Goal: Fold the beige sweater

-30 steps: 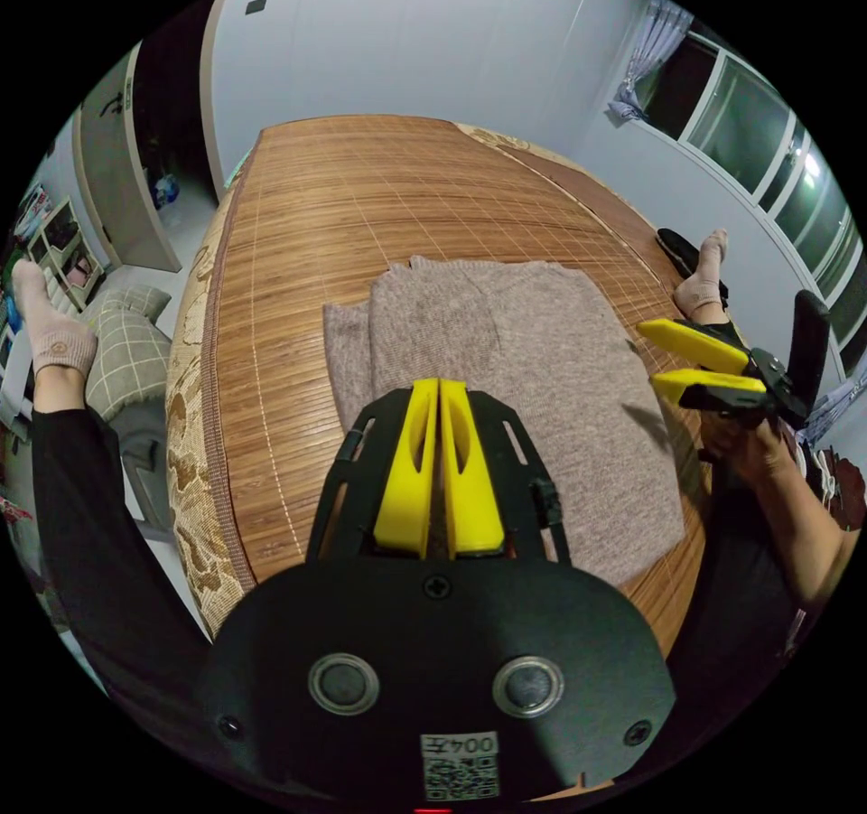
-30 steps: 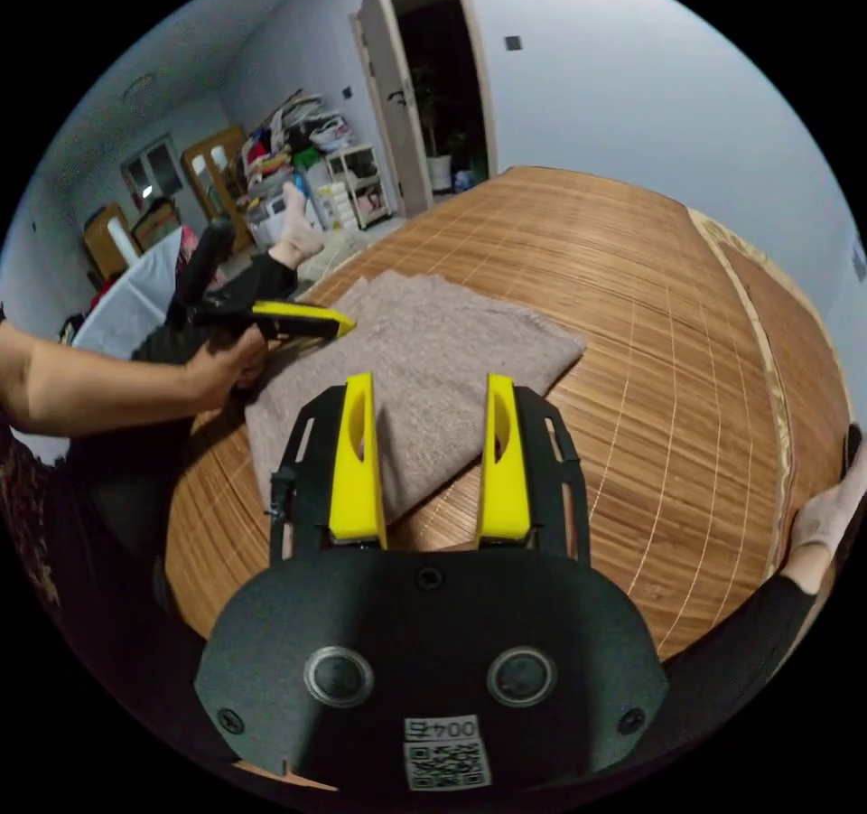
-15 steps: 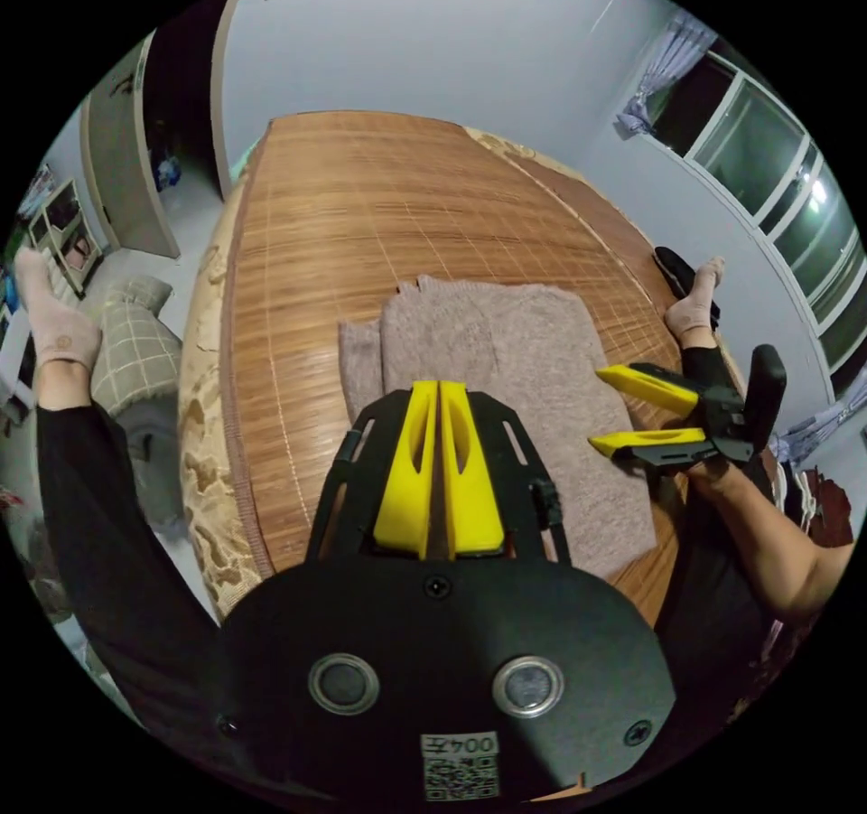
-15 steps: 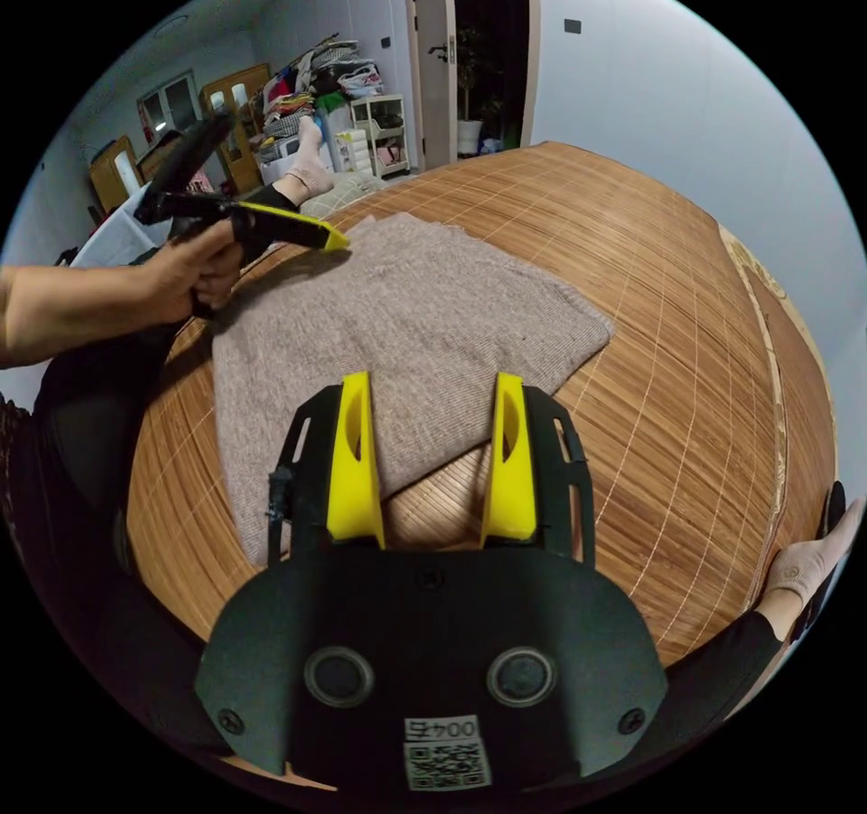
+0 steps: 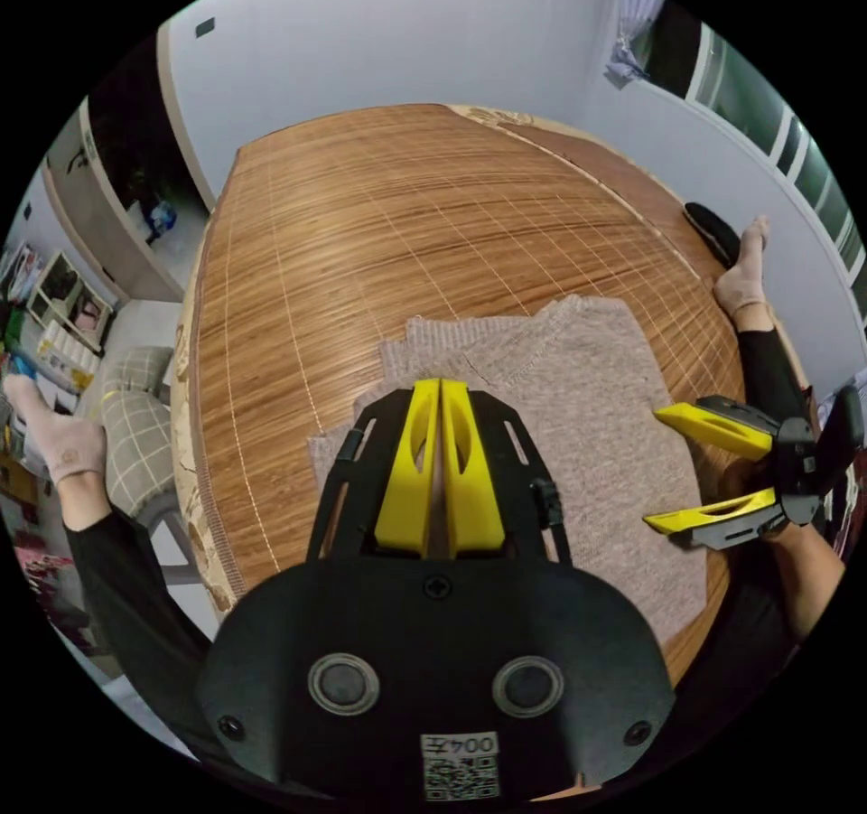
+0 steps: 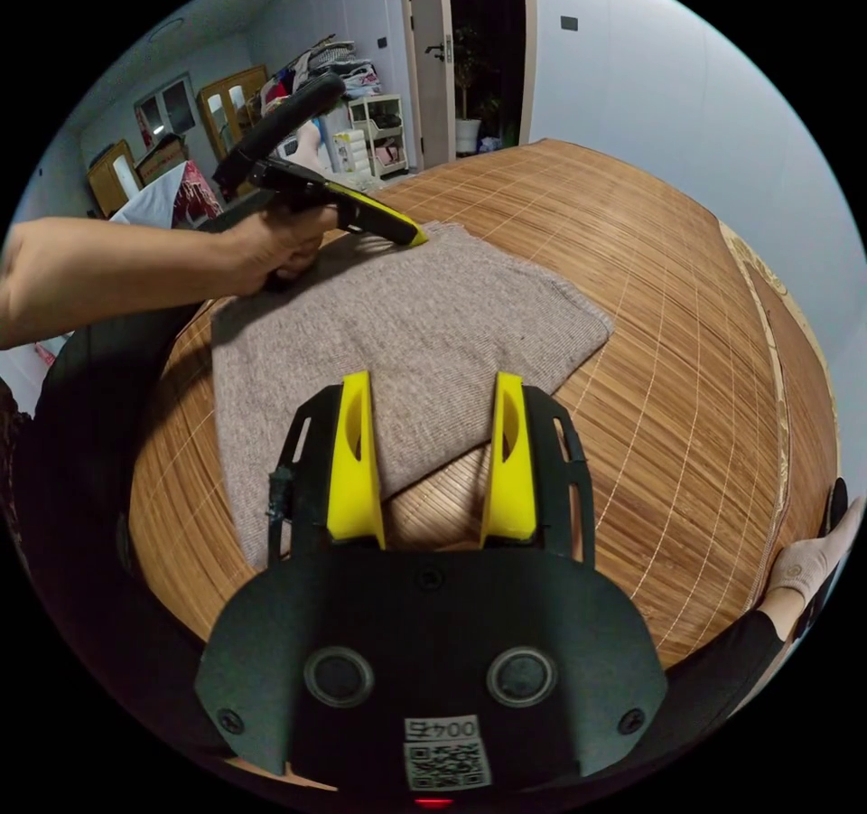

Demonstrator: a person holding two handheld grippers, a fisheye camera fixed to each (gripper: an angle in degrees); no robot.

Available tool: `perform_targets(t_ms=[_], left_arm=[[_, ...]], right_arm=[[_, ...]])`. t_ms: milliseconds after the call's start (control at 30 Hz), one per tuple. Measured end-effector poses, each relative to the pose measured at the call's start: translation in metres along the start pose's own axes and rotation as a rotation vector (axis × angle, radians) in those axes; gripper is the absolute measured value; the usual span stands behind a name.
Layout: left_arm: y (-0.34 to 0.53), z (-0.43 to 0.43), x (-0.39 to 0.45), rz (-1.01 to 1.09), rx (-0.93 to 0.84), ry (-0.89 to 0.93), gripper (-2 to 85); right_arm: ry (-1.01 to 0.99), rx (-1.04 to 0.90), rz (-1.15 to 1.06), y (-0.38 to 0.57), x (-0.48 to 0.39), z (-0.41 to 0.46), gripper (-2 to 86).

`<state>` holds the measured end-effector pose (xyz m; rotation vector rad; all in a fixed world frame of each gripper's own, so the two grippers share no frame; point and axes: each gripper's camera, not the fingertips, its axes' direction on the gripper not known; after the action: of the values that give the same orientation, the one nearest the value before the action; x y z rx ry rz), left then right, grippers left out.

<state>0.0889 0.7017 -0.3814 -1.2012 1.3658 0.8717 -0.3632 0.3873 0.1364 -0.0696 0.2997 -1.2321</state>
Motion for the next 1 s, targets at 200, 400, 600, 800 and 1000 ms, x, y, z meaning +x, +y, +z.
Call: perform_targets(t_ms=[200,400,600,800,1000], left_arm=[[0.004,0.0,-0.008,-0.013,-0.007,0.032,0.5],[0.019,-0.043,-0.026,-0.077,0.056,0.126,0.7],[0.103,-0.096,-0.024,-0.064,0.087,0.215,0.5],[0.165,-0.103,-0.012,-0.076,0.048,0.209,0.2],[0.172,-0.092,0.0,-0.039,-0.02,0.177,0.2]], right_arm=[[0.0,-0.003,0.003,0.004,0.011,0.0,18.4],[-0.123,0.065,0.185,0.019,0.05,-0.024,18.3],[-0.459,0.024,0.58,0.067,0.103,-0.039,17.3],[-0.633,-0.075,0.767,0.104,0.096,-0.026,16.1],[-0.703,-0.099,0.815,0.12,0.082,-0.023,13.8]])
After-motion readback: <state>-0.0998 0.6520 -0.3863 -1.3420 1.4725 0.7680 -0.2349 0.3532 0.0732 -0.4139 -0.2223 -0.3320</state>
